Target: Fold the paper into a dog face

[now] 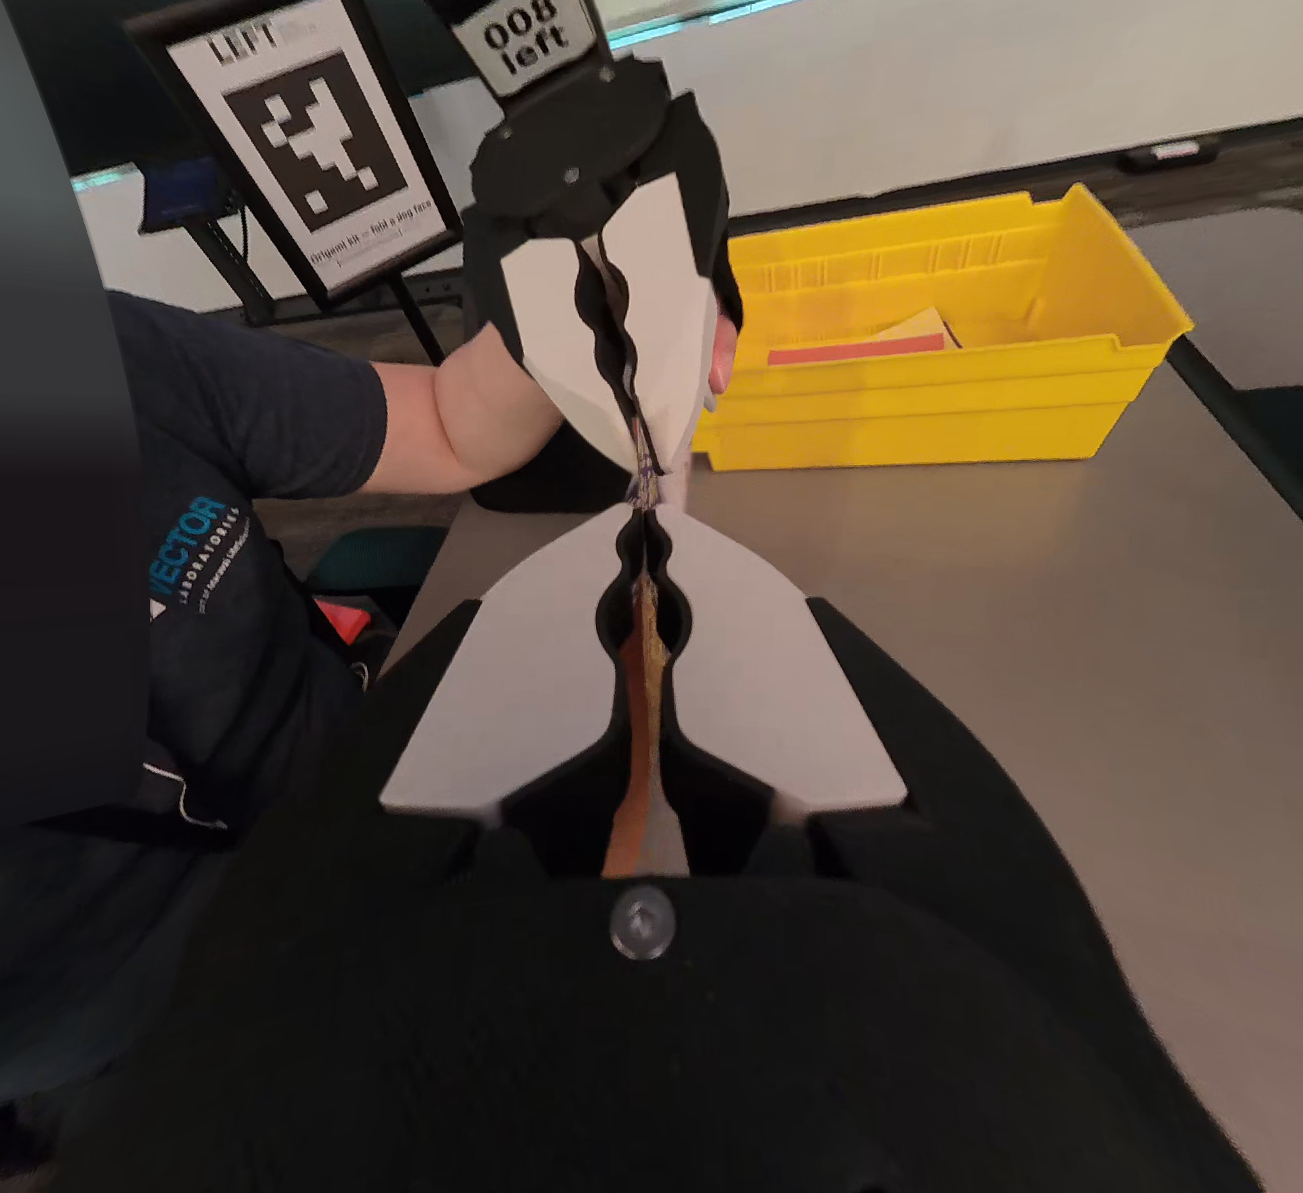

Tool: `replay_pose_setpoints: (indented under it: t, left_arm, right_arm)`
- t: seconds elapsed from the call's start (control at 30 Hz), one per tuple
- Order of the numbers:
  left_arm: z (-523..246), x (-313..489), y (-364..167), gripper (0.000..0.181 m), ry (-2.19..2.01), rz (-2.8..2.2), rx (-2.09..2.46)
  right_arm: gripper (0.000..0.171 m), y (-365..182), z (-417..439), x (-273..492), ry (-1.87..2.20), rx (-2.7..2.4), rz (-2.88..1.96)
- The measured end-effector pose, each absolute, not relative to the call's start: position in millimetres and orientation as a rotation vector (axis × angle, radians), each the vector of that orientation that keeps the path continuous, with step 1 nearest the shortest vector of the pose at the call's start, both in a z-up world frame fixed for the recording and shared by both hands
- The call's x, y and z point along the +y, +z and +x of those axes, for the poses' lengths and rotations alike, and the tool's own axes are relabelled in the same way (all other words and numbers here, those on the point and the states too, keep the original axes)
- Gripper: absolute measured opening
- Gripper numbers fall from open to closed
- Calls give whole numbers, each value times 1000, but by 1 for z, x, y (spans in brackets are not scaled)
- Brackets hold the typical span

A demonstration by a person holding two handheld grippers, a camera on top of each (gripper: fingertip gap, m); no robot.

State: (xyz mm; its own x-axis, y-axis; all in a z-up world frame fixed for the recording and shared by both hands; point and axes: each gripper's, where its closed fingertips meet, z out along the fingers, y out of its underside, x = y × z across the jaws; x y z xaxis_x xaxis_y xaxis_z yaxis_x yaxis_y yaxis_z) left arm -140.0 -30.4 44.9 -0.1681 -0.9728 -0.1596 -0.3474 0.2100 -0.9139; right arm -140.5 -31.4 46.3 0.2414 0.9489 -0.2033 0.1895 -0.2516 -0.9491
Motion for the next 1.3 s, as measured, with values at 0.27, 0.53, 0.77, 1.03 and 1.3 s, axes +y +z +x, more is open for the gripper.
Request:
replay_pose_setpoints:
  t: [0.27,0.53,0.77,1.03,1.3]
  left_arm:
    - [-136,-27,43,0,-1147,-1402,1583]
    - [-133,-20,40,0,-1326,-1500,1494]
    - [-141,-24,42,11,-1138,-1376,1609]
    - [-138,-44,41,0,-1164,-1336,1684]
    - [-138,-46,49,0,-1240,-1354,1636]
  right_arm:
    - [6,45,-135,-27,1133,-1042,-1654]
    - [1,33,-130,-22,1104,-1047,-1713]
    - [1,39,-128,-29,1202,-1055,-1680]
    - [1,50,-126,-40,1215,-1111,-1595]
    - [9,68,-131,-44,1130,-1102,-1506]
